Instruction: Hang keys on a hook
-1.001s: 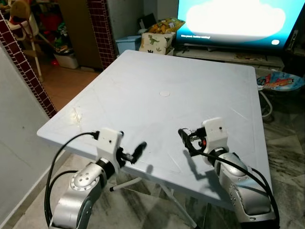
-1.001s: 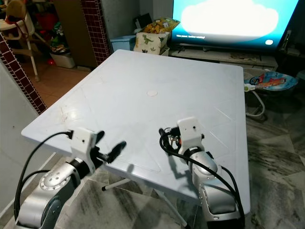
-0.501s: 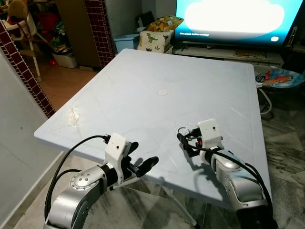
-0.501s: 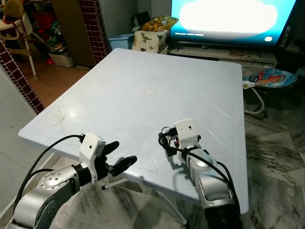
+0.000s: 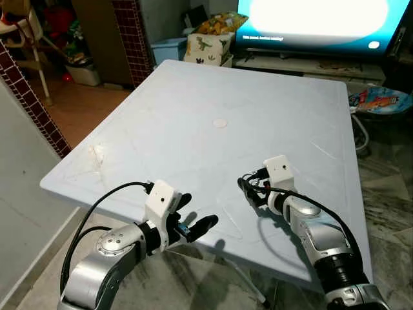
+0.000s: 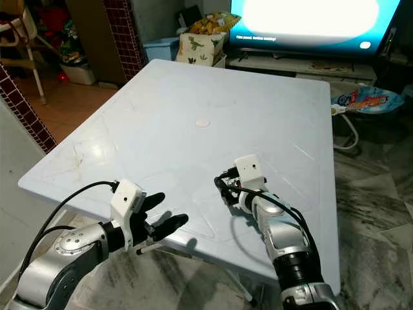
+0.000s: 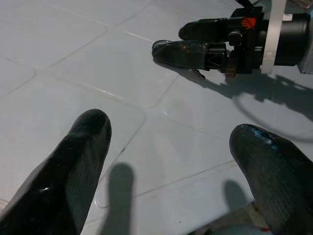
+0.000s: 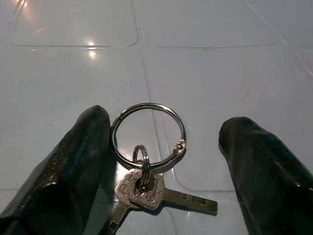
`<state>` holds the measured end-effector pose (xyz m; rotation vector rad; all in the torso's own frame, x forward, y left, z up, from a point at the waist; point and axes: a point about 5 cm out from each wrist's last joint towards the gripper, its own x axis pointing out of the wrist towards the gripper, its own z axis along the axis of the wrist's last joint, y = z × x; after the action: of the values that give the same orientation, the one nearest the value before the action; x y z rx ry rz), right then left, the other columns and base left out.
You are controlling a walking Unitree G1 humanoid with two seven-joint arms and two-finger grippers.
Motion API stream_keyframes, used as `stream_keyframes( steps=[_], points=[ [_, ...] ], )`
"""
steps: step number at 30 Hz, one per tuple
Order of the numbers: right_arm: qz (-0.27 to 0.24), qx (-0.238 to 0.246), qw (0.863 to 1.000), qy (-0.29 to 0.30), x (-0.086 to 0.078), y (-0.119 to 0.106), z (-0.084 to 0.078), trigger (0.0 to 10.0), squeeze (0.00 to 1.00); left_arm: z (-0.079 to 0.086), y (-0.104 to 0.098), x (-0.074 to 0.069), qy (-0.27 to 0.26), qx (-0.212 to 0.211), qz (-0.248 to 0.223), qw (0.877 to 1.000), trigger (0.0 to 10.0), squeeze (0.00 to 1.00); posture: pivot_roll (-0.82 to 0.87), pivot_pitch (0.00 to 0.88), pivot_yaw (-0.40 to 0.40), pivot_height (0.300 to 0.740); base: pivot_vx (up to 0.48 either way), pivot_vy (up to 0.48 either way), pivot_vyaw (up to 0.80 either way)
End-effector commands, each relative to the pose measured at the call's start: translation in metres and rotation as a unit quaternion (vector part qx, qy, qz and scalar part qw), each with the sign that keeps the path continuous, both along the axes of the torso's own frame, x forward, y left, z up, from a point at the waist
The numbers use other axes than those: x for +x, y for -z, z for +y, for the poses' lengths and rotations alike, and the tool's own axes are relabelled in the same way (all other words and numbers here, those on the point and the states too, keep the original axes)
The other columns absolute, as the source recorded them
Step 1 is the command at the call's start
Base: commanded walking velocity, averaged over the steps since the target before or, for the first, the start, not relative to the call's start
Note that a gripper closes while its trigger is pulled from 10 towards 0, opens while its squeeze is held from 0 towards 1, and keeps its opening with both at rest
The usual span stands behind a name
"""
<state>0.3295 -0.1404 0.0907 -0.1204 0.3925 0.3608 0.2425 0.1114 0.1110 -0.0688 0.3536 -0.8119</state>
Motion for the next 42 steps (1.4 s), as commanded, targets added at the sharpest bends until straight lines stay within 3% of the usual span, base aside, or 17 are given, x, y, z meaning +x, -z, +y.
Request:
stream_keyframes(
  steps=[1,9,15,38,42],
  points=[
    [0.016,0.009,1.000,-0.019,0.000,0.003,0.010,0.0,0.00,0.001,-0.005,-0.001,0.005,0.003,-0.007,1.000,10.0,0.00,0.00,0.064,0.064,0.740,0.000,0.000,0.00],
    [0.047,-0.006,0.998,-0.038,-0.012,0.011,0.010,0.0,0.00,0.000,-0.005,-0.002,0.007,0.003,-0.006,1.000,10.0,0.00,0.00,0.067,0.062,0.740,0.000,0.000,0.00],
    [0.063,-0.023,0.997,-0.039,-0.021,0.016,0.002,0.0,0.00,-0.003,-0.005,-0.001,0.007,-0.001,-0.006,1.000,10.0,0.00,-0.01,0.071,0.060,0.740,0.000,0.000,0.00],
    [0.065,-0.051,0.995,-0.051,-0.021,0.018,0.002,0.0,0.00,-0.006,-0.005,-0.001,0.009,0.000,-0.009,1.000,10.0,0.00,-0.01,0.060,0.055,0.740,0.000,0.000,0.00],
    [0.061,-0.058,0.995,-0.048,-0.021,0.017,0.001,0.0,0.00,-0.005,-0.006,0.003,-0.009,-0.002,-0.018,1.000,10.0,0.00,-0.01,0.063,0.052,0.740,0.000,0.000,0.00]
  ],
)
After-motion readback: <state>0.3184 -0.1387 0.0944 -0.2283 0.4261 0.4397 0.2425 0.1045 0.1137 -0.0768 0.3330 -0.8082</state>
